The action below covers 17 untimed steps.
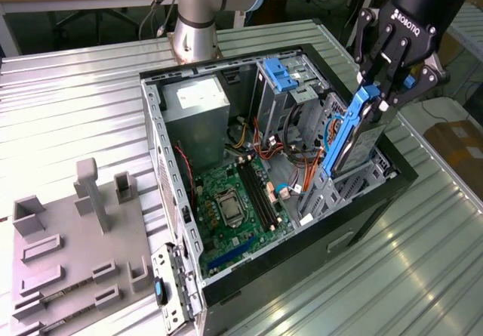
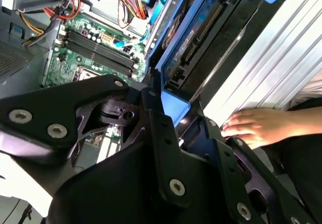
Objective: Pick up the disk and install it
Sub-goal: 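Insert the disk into the insertion slot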
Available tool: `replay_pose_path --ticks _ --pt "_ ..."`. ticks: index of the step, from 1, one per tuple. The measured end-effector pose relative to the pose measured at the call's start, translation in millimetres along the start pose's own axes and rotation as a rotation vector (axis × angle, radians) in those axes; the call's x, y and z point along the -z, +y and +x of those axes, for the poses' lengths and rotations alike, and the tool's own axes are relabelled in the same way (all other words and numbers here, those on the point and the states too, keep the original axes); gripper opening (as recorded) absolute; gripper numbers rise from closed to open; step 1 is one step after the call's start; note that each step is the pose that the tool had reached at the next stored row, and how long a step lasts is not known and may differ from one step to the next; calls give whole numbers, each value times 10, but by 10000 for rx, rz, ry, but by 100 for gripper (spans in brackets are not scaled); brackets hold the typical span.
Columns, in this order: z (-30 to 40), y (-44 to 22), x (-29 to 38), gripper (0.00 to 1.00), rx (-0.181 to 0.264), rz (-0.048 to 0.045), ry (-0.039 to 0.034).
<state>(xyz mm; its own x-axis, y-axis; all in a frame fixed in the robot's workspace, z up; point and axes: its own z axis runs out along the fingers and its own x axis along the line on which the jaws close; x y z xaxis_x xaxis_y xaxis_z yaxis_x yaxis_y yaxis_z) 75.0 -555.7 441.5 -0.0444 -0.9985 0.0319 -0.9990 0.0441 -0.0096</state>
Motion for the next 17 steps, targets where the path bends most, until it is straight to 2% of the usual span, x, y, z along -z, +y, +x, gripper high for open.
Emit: replay_pose_path --ticks 11,17 --pt "0 0 -16 37 0 0 -4" --pt "-3 1 -121 37 0 0 -3"
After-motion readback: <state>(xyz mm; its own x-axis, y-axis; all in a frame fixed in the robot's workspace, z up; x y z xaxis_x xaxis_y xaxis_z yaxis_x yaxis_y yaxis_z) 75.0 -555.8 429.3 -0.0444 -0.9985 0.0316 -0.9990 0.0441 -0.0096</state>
